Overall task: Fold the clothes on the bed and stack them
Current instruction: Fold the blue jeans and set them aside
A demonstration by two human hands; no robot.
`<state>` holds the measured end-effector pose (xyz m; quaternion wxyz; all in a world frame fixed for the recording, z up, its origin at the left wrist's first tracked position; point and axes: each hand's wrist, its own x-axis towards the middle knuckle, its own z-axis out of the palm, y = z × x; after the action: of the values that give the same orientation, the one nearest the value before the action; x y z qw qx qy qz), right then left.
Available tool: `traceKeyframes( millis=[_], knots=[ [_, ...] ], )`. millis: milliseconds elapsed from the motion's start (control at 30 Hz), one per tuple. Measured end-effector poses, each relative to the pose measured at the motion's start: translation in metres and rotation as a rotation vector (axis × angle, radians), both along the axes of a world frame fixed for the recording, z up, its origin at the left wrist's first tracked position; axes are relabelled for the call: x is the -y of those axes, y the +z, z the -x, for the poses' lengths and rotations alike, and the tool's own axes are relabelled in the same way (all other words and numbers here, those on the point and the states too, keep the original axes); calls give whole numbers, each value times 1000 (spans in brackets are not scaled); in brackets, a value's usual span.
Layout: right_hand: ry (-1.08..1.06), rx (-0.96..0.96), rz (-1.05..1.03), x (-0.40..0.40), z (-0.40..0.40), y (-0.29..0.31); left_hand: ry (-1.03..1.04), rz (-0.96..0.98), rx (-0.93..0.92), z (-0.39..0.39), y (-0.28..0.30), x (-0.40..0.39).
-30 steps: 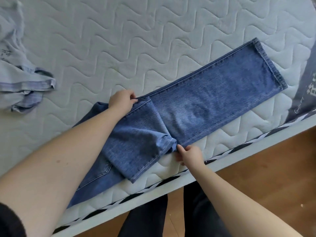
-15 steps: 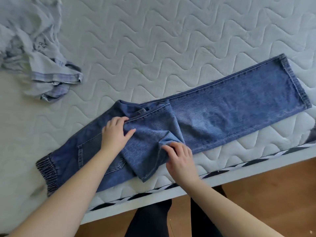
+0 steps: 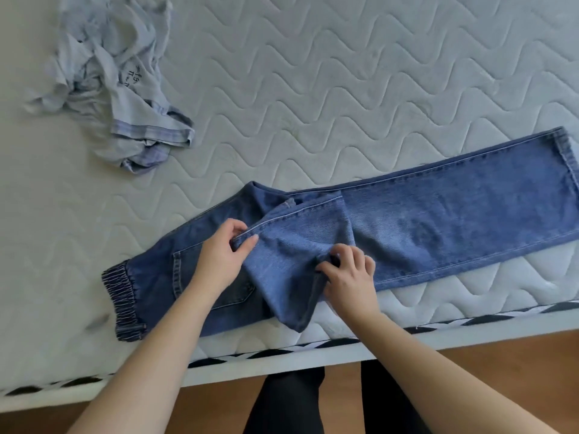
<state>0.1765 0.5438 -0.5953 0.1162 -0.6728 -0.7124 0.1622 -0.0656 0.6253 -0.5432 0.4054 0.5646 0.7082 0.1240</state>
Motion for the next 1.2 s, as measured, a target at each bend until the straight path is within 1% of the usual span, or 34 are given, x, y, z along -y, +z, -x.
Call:
traceKeyframes(
  millis=[67,100,133,200,267,333,367,400,433,500,600,633,700,767,833,900,967,1033,1067,1133,1200],
  knots=[
    [-109,-76,64,0,-7,9,82,119,309,-4,15,5],
    [-158,-135,89,1,-10,14,104,184,437,-6,23,8],
    [-197,-209,112,1,-14,20,111,233,517,-10,30,10],
    [-278,-426,186,1,-25,31,103,302,582,-18,43,12],
    [-445,-641,346,1,-38,44,98,358,614,-25,57,9],
    [-626,-743,447,0,-53,55,56,446,686,-28,67,4],
    [-697,-791,466,0,-61,59,-14,485,693,-30,72,1],
    [-762,-840,476,-1,-68,64,-116,494,635,-32,76,-2],
    [-825,-890,489,-2,-75,68,-219,470,531,-36,79,-5],
    [-943,-977,528,-4,-84,74,-329,365,309,-50,82,-10],
    [-1111,-1102,632,-5,-87,78,-326,199,54,-76,90,-16],
    [-1164,-1128,674,-5,-86,82,-316,149,8,-84,92,-18],
    [-1245,-1125,753,-2,-84,90,-319,90,-17,-97,97,-21],
    [-1261,-1157,804,3,-84,97,-329,87,-9,-109,102,-24],
    [-1297,-1319,848,11,-83,107,-276,119,6,-121,109,-24],
    [-1306,-1493,797,18,-83,112,-145,196,63,-131,115,-21],
    [-1183,-1637,752,25,-85,114,-46,241,101,-137,119,-20],
    [-1001,-1733,780,32,-84,118,23,256,122,-142,123,-20],
    [-921,-1706,812,35,-84,123,63,264,145,-145,125,-20],
    [-778,-1575,860,40,-85,127,134,269,208,-151,129,-19],
    [-719,-1497,848,43,-87,122,217,281,303,-157,133,-16]
  ],
)
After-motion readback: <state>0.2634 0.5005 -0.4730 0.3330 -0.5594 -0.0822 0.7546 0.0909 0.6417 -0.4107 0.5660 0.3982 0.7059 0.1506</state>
